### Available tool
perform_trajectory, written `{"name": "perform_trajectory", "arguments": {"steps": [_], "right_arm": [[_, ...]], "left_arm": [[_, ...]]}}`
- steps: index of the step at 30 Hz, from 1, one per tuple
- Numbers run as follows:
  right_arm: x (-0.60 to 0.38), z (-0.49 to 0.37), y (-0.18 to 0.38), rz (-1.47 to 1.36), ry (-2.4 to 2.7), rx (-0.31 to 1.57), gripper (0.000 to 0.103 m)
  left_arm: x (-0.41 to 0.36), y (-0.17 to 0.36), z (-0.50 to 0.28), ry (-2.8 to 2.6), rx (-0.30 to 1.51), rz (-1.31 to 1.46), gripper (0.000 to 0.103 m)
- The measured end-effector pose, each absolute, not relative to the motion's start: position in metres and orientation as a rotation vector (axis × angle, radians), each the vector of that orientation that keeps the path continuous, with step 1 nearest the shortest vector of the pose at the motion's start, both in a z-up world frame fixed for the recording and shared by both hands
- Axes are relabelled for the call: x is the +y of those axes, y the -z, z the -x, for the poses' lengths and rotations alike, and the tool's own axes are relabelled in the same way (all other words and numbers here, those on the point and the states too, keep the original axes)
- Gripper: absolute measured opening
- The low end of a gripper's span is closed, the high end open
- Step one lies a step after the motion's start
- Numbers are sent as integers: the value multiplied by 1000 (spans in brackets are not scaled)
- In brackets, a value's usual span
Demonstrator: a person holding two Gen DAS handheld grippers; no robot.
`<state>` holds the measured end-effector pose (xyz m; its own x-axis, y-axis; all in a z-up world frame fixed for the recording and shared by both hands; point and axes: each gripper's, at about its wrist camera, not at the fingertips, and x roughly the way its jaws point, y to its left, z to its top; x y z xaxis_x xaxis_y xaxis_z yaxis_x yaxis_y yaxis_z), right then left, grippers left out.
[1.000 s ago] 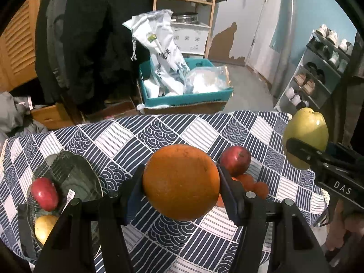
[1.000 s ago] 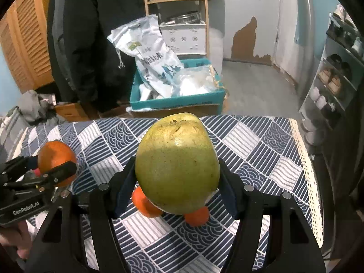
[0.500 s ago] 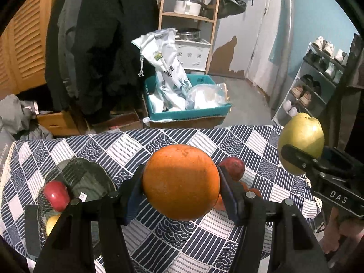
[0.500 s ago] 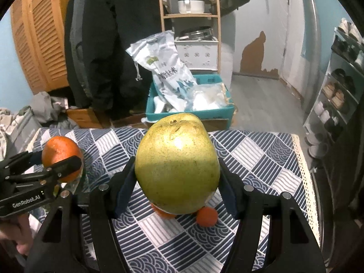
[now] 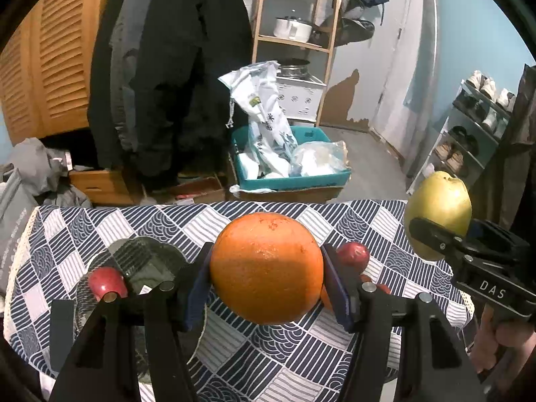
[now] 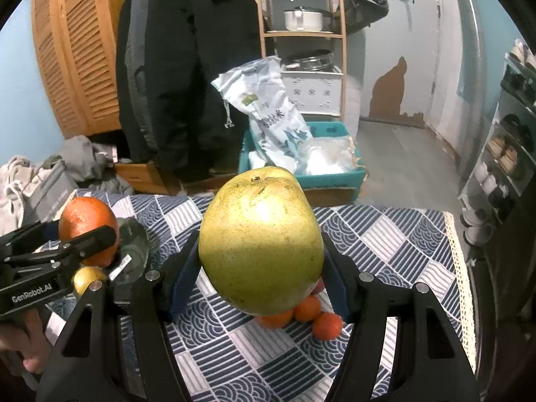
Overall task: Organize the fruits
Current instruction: 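Carry the green pear and large orange with both grippers toward the glass bowl, then lower both grippers over the bowl and open them to release the fruit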
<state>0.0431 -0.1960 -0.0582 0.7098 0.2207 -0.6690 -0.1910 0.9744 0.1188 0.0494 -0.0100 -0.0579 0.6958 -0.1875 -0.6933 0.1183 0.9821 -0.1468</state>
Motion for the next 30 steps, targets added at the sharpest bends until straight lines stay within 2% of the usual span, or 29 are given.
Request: {"name": "perform_trajectory", "arguments": {"steps": [18, 30], "right_arm": [[-138, -57, 53, -19, -334, 754, 67], [-81, -77, 72, 14, -427, 796, 67]], "left_arm": [[43, 59, -39, 71, 779, 145, 63], [90, 83, -42, -39, 821, 186, 63]]}}
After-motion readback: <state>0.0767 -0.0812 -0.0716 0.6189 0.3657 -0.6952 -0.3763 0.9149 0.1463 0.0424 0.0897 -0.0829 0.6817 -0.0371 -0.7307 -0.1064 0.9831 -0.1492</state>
